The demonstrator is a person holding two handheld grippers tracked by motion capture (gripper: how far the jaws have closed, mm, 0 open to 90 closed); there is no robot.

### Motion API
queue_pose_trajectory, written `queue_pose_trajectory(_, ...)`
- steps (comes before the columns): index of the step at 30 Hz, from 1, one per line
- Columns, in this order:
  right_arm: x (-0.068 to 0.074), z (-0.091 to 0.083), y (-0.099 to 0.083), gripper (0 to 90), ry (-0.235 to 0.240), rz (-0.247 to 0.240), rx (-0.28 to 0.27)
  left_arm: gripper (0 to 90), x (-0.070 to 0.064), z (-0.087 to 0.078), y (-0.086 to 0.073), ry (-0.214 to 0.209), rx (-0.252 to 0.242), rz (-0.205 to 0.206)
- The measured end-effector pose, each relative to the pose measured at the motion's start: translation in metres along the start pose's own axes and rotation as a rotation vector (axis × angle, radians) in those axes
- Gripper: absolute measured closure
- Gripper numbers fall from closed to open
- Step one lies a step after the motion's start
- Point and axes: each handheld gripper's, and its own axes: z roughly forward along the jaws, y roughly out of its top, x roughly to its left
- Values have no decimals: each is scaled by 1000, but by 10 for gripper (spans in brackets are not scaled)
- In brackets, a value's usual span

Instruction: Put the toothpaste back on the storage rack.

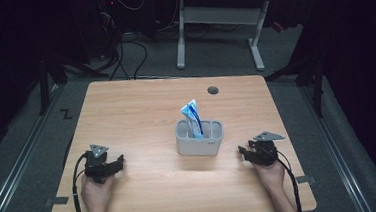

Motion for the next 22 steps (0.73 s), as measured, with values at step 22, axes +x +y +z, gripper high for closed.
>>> queue_pose_trajectory(22, 4, 1, 1, 396, -3, -39, 11, 276, 0, 0, 0, -1, -1, -1)
